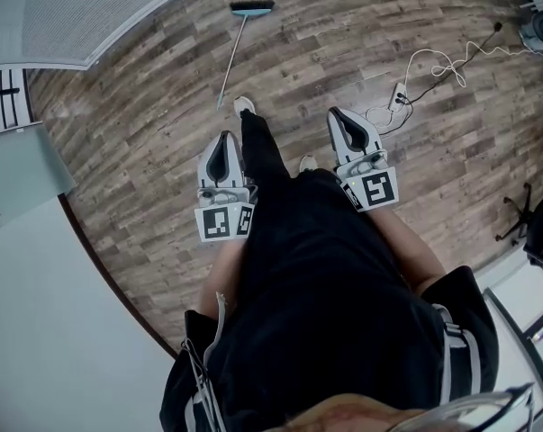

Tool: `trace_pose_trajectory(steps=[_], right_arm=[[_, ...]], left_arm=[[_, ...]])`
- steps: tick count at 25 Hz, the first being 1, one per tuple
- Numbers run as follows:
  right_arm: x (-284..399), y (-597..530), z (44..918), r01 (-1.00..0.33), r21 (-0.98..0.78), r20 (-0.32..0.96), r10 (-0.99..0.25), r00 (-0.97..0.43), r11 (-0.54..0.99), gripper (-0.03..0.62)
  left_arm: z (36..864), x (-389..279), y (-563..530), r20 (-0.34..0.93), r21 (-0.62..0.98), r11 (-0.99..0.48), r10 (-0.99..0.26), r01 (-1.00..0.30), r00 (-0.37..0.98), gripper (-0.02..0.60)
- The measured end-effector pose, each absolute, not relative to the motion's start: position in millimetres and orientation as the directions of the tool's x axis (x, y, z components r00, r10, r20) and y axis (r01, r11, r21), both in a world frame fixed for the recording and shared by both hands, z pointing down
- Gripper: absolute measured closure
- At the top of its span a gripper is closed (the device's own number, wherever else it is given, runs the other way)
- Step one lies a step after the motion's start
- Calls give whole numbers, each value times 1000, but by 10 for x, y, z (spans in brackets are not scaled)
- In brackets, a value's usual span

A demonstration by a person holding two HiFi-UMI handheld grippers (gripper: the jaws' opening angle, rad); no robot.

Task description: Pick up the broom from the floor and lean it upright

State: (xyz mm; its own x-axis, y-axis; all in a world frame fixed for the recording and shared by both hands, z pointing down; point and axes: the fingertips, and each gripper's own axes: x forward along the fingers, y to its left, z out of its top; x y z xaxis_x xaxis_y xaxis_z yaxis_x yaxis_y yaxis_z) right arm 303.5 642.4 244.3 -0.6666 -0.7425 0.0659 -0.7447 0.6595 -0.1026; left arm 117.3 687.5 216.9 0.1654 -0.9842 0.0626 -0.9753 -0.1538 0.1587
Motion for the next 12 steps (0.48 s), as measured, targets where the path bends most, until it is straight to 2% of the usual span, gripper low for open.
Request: trace_pose_trajectory(steps=[7,12], right_arm=[[2739,5669,2513,-750,-8,100,-746,-658,661,574],[2207,4814,2453,-750,-23,140,-741,-657,661,574]], left_arm=[[2309,897,6005,35,188,-206,-976,-960,216,563],[2474,367,5414,120,214,-196,-967,-957,225,563]])
